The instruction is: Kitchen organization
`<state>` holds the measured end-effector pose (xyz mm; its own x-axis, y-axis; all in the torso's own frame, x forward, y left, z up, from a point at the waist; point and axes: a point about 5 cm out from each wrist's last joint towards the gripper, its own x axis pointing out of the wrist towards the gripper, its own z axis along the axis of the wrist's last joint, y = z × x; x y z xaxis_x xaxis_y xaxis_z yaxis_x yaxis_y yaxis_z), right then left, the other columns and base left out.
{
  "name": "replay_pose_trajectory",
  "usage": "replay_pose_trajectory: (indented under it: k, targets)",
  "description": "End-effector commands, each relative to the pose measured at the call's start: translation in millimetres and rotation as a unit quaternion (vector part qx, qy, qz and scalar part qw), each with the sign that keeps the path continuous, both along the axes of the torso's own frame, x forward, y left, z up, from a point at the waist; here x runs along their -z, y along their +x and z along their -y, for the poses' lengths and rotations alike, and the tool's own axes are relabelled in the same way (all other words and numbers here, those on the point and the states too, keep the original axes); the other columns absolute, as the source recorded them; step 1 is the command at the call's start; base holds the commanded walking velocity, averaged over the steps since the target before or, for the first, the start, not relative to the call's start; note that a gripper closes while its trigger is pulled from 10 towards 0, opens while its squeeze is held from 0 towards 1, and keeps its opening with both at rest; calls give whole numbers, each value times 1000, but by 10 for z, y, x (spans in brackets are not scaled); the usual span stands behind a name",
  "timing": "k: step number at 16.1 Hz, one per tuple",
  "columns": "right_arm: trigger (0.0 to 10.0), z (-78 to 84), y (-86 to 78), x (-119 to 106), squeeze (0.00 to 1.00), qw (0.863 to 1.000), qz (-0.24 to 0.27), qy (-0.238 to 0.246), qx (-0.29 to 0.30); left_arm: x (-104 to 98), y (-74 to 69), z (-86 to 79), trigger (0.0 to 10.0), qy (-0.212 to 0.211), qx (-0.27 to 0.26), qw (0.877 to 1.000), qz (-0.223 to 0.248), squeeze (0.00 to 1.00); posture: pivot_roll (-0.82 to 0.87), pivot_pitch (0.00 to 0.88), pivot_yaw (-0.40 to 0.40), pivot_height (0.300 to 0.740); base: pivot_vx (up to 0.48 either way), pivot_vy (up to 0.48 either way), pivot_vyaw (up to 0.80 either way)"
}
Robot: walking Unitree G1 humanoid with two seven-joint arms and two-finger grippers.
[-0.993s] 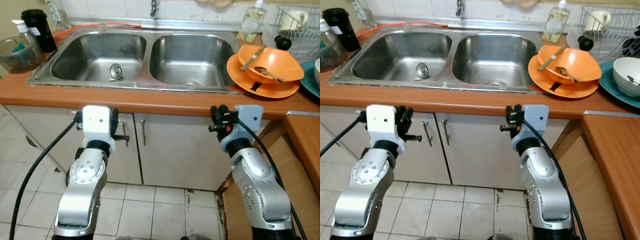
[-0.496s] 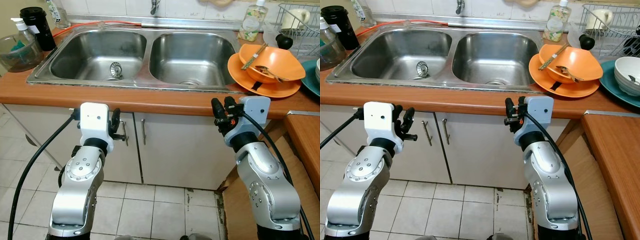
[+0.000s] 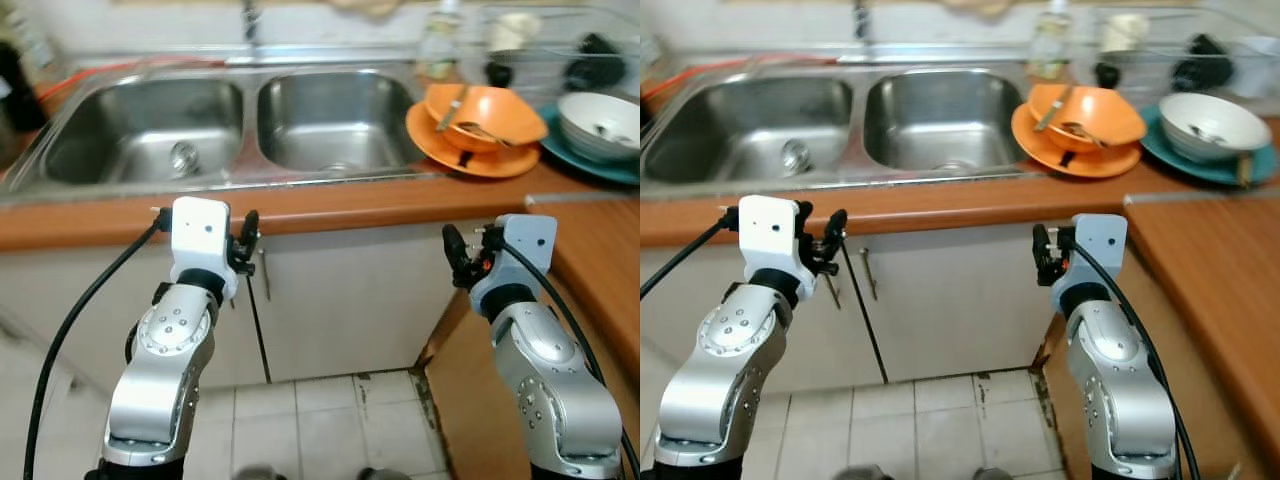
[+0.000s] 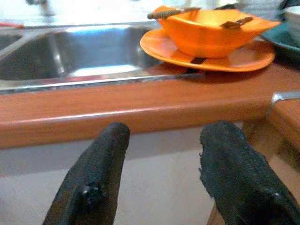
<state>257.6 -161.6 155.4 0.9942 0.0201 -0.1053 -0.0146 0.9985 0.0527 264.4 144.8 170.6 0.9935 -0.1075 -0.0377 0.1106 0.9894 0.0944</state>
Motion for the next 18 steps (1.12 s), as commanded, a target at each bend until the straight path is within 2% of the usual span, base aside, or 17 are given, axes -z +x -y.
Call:
replay_pose_trajectory:
  k: [1, 3, 5, 6, 7, 9, 10, 13, 14, 15, 16, 18]
  targets:
    - [10000, -38, -5, -39, 1000, 1000, 10, -1, -8, -3, -5, -18, 10000, -3, 1, 1000, -4, 1000, -34, 31, 7, 740, 0, 465, -800]
    - [10000, -20, -7, -52, 1000, 1000, 9, 17, 3, -18, 8, -47, 10000, -7, -19, 1000, 1, 1000, -36, 40, 0, 740, 0, 422, -800]
    - [10000, -8, -1, -65, 1000, 1000, 17, 17, 8, -26, 10, -57, 10000, -2, -26, 1000, 3, 992, -35, 42, -1, 740, 0, 0, -778]
    - [10000, -20, 4, -82, 1000, 1000, 22, 10, 2, -20, 4, -47, 10000, 1, -23, 1000, 2, 0, -36, 44, -1, 740, 0, 0, 0]
    - [10000, -47, 10, -88, 1000, 1000, 18, 11, -9, -11, -11, -27, 10000, -12, -18, 1000, 3, 0, -38, 45, -3, 740, 0, 0, 0]
    - [10000, -79, 21, -101, 1000, 1000, 17, 8, -25, -3, -14, -18, 10000, 3, -20, 1000, 1, 0, -37, 46, -4, 740, 0, 0, 0]
    - [10000, -100, 39, -114, 1000, 999, 15, 5, -34, 8, -15, -13, 10000, -12, -31, 999, -3, 0, -35, 47, -10, 740, 0, -480, 0]
    - [10000, -96, 68, -135, 1000, 999, 18, 2, -37, 9, -18, -15, 10000, -14, -41, 999, -4, 0, -34, 49, -17, 740, 0, -480, 0]
    - [10000, -73, 86, -171, 1000, 999, 29, -27, -31, 21, -20, -29, 10000, -13, -47, 999, -7, 0, -38, 49, -19, 740, 0, -480, 0]
    - [10000, -89, 98, -208, 1000, 997, 44, -43, -50, 20, -19, -34, 10000, -12, -49, 999, -7, 0, -41, 50, -19, 740, 0, -480, 0]
    - [10000, -86, 101, -221, 1000, 998, 42, -20, -44, 37, -9, -44, 10000, -32, -56, 998, -24, 0, -42, 51, -20, 740, 0, 0, 0]
    - [10000, -86, 101, -233, 1000, 998, 39, -8, -41, 17, -2, -19, 10000, -49, -50, 997, -26, 0, -45, 53, -19, 740, 0, 0, 0]
